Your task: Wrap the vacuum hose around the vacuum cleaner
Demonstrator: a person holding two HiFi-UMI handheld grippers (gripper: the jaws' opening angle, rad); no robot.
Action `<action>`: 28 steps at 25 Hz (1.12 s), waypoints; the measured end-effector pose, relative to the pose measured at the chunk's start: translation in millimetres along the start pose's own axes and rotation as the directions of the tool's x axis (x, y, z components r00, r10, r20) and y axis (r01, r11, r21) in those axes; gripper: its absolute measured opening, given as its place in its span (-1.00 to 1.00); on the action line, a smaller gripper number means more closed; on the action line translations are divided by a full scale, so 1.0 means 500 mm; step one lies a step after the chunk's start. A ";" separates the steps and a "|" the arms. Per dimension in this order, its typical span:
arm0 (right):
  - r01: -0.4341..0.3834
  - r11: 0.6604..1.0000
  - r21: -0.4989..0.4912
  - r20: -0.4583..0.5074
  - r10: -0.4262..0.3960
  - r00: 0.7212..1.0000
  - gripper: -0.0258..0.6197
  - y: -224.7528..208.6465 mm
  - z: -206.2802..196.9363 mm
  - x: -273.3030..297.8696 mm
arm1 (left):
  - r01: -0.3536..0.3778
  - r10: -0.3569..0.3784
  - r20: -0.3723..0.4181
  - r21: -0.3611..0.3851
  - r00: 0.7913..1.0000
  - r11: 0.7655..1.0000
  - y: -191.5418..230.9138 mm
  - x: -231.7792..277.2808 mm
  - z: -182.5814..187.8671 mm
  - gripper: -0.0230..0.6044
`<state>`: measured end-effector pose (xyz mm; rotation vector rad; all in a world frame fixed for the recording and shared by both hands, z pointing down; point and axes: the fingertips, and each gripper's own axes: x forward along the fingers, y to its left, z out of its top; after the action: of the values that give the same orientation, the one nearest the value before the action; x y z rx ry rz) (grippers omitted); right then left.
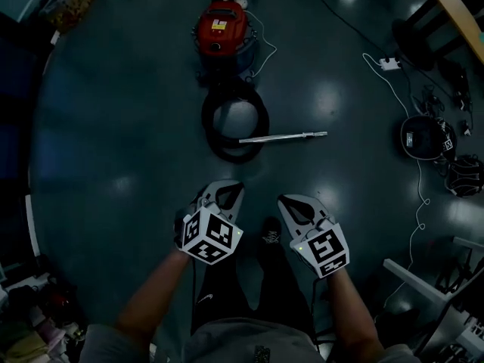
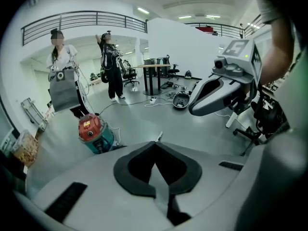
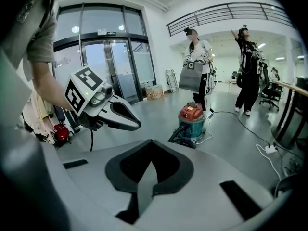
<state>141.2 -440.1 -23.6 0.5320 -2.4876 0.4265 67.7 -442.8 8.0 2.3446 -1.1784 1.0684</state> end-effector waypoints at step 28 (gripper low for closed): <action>0.085 0.996 -0.016 0.343 -0.075 0.936 -0.91 0.009 0.364 -0.369 | 0.009 0.125 0.302 -0.404 0.945 0.915 -0.105 -0.278 0.416 -0.91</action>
<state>198.6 -458.2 -276.0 0.7476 -2.7858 0.2814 156.0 -449.0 -231.9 2.2090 -1.4315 0.4021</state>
